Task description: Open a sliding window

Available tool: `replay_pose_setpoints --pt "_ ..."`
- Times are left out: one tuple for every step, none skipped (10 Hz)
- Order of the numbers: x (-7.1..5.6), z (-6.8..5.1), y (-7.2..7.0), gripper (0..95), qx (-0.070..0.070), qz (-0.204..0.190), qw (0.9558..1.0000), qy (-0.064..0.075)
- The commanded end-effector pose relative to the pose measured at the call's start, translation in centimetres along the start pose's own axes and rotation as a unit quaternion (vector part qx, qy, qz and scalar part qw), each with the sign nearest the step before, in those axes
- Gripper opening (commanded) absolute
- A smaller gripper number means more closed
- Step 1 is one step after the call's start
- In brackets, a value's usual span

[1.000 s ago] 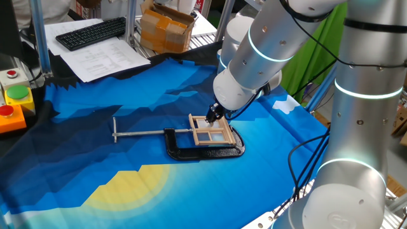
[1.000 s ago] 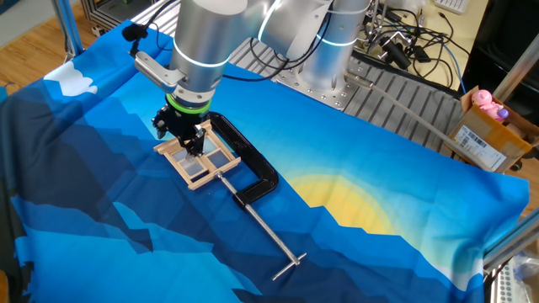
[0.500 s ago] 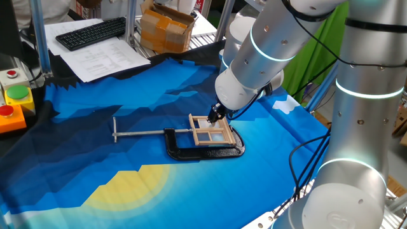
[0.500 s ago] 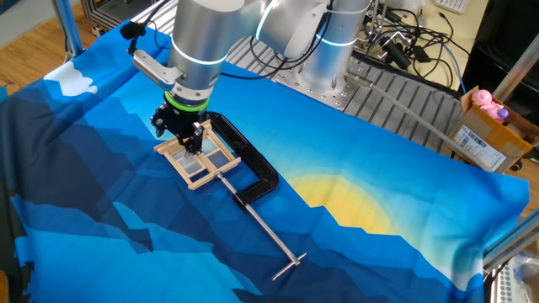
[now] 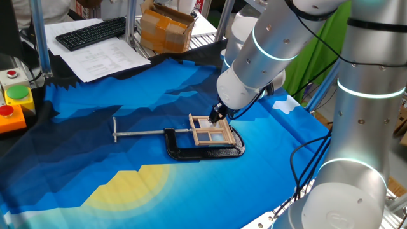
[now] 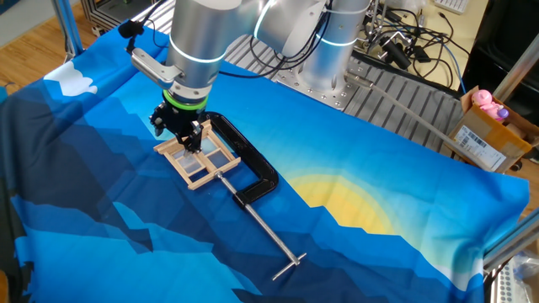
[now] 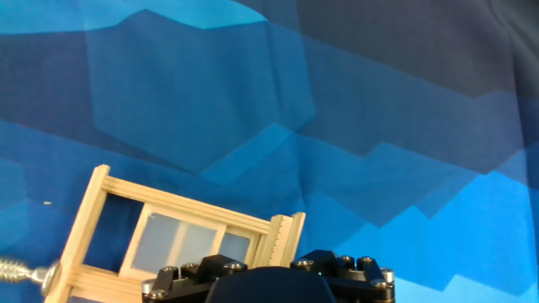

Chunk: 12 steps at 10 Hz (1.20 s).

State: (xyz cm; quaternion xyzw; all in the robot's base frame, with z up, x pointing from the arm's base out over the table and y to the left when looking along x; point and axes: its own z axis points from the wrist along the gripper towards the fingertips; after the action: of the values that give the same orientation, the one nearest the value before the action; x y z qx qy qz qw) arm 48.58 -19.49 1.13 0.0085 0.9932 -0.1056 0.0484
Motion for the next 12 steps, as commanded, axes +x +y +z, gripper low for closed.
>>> replay_pose_setpoints --pt "0.04 0.19 -0.02 76.0 -0.002 0.0 1.0 0.0" --pt "0.05 0.2 -0.04 76.0 -0.001 0.0 1.0 0.0" --pt "0.03 0.18 -0.08 76.0 -0.001 -0.001 1.0 0.0" --pt "-0.02 0.11 -0.1 76.0 -0.005 -0.002 1.0 0.001" --pt "-0.13 -0.01 -0.08 76.0 -0.009 -0.002 1.0 0.001" --pt "-0.15 0.03 -0.06 76.0 -0.011 -0.002 0.9999 0.0" --pt "-0.13 0.12 0.0 76.0 -0.011 -0.001 0.9999 0.0" --pt "-0.19 0.15 0.19 76.0 -0.013 0.0 0.9999 -0.001" --pt "-0.24 0.14 0.32 76.0 -0.013 0.002 0.9999 -0.001" --pt "-0.29 0.07 0.33 76.0 -0.014 0.002 0.9999 -0.001" --pt "-0.49 -0.19 0.46 76.0 -0.02 0.004 0.9998 0.001" --pt "-0.58 -0.29 0.56 76.0 -0.019 0.005 0.9998 0.002"
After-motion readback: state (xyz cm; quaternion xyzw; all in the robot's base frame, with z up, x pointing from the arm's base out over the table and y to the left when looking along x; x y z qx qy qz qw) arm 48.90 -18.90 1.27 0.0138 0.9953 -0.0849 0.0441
